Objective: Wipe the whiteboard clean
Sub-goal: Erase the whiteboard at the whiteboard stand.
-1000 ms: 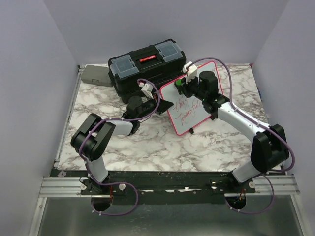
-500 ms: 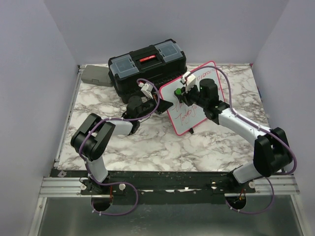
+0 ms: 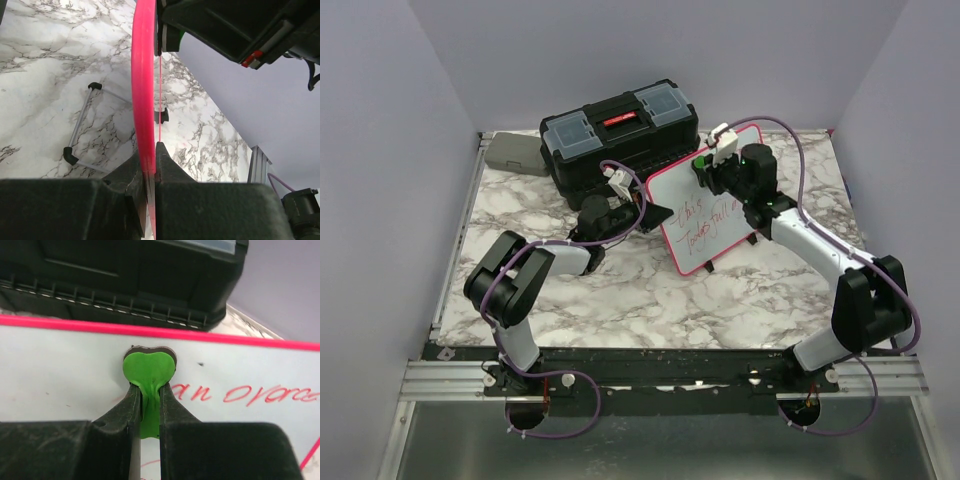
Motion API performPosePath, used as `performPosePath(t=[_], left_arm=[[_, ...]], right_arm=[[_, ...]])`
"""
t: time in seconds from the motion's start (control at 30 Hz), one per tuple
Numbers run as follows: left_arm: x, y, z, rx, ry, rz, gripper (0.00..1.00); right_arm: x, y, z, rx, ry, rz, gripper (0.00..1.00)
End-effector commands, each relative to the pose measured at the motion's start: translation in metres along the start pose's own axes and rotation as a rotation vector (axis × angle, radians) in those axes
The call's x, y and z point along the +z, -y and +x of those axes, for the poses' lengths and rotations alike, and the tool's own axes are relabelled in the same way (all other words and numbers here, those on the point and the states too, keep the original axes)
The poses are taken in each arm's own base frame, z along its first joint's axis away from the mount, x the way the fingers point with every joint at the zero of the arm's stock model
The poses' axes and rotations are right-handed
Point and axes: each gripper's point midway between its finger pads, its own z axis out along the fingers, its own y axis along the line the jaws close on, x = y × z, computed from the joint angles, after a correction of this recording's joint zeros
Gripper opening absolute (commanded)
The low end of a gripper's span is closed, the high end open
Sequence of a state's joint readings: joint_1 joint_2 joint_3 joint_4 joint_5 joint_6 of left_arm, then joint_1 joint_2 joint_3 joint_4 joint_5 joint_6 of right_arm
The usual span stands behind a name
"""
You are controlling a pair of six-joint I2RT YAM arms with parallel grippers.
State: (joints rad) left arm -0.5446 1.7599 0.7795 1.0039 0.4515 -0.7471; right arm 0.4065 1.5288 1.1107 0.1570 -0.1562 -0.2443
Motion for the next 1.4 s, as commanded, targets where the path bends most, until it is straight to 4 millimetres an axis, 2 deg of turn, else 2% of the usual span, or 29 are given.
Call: performPosePath(t=[0.0, 0.17, 0.23, 0.3, 0.4, 0.53, 0.6, 0.73, 0.8, 0.87, 0.93, 1.03, 1.1, 1.2, 1.27, 1.37], left_arm=[[0.004, 0.021, -0.003, 0.05, -0.016, 0.083, 0.0], [0.005, 0.021, -0.005, 0.05, -0.016, 0.084, 0.0], [0.005, 0.021, -0.005, 0.051, -0.016, 0.084, 0.0], [0.005, 0.021, -0.005, 0.052, -0.016, 0.08, 0.0], [0.004, 0.02, -0.005, 0.049, -0.016, 0.077, 0.0], [0.003, 0.02, -0.003, 0.047, -0.019, 0.075, 0.0], [0.003, 0.02, -0.003, 0.046, -0.02, 0.074, 0.0], [0.002, 0.021, -0.003, 0.051, -0.02, 0.079, 0.0], [0.003, 0.022, -0.004, 0.053, -0.02, 0.083, 0.0], [0.005, 0.023, -0.005, 0.053, -0.02, 0.087, 0.0], [0.006, 0.022, -0.006, 0.05, -0.017, 0.088, 0.0], [0.006, 0.023, -0.007, 0.051, -0.015, 0.088, 0.0], [0.006, 0.023, -0.006, 0.052, -0.016, 0.087, 0.0], [0.005, 0.021, -0.005, 0.051, -0.017, 0.082, 0.0], [0.005, 0.021, -0.004, 0.048, -0.019, 0.081, 0.0], [0.004, 0.02, -0.003, 0.047, -0.021, 0.079, 0.0]], right_arm=[[-0.004, 0.002, 0.028, -0.019, -0.039, 0.006, 0.01], [-0.017, -0.047, 0.046, -0.016, -0.034, -0.194, 0.01], [-0.019, -0.063, 0.042, -0.021, -0.017, -0.239, 0.01], [-0.017, -0.07, 0.029, -0.011, 0.01, -0.258, 0.01], [-0.009, -0.062, 0.003, 0.016, 0.047, -0.234, 0.01], [0.006, -0.032, -0.024, 0.046, 0.065, -0.106, 0.01], [0.009, -0.014, -0.027, 0.073, 0.064, -0.072, 0.01], [0.004, 0.01, -0.011, 0.07, 0.033, -0.023, 0.01], [0.0, 0.009, 0.005, 0.046, 0.009, -0.02, 0.01], [-0.004, 0.002, 0.029, 0.035, -0.024, -0.037, 0.0], [-0.007, -0.011, 0.048, 0.035, -0.048, -0.084, 0.01], [-0.01, -0.036, 0.062, 0.057, -0.066, -0.173, 0.01], [-0.011, -0.05, 0.057, 0.053, -0.056, -0.212, 0.01], [-0.01, -0.063, 0.032, 0.053, -0.011, -0.251, 0.01], [-0.008, -0.062, 0.015, 0.07, 0.015, -0.254, 0.01], [-0.002, -0.046, -0.008, 0.084, 0.044, -0.185, 0.01]])
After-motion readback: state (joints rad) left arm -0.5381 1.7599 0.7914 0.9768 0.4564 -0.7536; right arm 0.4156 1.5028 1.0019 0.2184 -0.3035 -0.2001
